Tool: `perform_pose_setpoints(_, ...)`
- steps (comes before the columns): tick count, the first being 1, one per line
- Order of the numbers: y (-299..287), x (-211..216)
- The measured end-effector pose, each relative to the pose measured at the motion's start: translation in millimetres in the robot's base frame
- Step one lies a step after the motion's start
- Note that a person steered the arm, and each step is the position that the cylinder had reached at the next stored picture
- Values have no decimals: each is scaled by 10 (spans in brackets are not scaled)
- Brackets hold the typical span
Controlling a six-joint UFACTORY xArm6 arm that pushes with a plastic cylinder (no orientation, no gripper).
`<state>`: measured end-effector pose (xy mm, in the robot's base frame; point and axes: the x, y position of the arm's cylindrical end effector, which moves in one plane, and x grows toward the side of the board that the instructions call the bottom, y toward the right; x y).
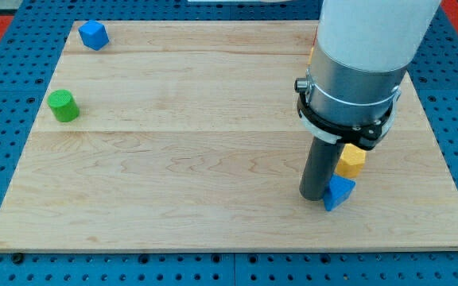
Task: Place the arm to the bottom left
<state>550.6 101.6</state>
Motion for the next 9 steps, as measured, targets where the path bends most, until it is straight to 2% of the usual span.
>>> perform_pose_setpoints(2, 0, 0)
perform_pose_setpoints(3, -705, 7)
perform_pose_setpoints(4, -1738, 23)
perform_pose_setpoints(5, -2240, 23)
perform_pose_setpoints(9, -2600, 23)
